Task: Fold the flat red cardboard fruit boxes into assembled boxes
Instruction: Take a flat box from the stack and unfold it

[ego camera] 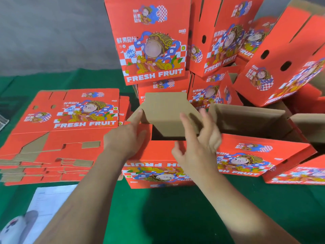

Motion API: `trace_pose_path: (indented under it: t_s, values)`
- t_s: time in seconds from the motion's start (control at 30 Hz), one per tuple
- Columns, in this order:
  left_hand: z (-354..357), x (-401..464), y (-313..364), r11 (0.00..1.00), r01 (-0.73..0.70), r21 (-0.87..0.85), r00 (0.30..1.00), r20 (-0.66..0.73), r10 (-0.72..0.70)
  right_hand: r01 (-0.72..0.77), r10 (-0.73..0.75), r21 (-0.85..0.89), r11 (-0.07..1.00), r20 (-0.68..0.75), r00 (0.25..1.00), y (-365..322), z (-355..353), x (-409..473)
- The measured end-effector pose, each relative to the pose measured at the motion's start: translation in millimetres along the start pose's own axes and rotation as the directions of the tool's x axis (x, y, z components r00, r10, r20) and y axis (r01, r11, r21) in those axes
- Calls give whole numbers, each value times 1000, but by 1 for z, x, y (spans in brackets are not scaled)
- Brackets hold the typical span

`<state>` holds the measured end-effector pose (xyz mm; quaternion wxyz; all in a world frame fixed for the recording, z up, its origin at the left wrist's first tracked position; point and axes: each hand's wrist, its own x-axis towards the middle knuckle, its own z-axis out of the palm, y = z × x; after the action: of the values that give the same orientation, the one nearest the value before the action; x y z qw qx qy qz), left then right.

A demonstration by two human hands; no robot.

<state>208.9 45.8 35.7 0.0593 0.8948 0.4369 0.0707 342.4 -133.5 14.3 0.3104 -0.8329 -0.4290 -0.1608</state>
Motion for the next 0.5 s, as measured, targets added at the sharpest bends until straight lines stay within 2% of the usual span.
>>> trace_pose_path:
  t_s: [0.03,0.07,0.17,0.23,0.3,0.4,0.5]
  values:
    - [1,2,1,1000,-3,3,1000,-13,3,-41,42,2,999,-69,997,0,-1,-3]
    - [2,3,2,1000,-4,-3,1000,-23,4,-84,83,-9,996,-79,993,1,-2,-4]
    - [6,3,1,999,19,-45,998,-53,-22,-153,152,-57,987,-24,988,5,-3,0]
    - [8,1,-3,996,40,-83,996,-76,-46,-181,180,-7,983,-56,982,7,-4,0]
    - [10,0,-7,993,55,-101,994,-86,-64,-121,128,75,990,-94,987,10,-5,-2]
    - [14,2,-8,991,84,-107,992,-86,-93,-71,82,105,992,-102,991,13,-5,-8]
    - [16,6,-8,990,90,-110,990,-94,-101,-44,47,191,981,-11,999,18,-8,-7]
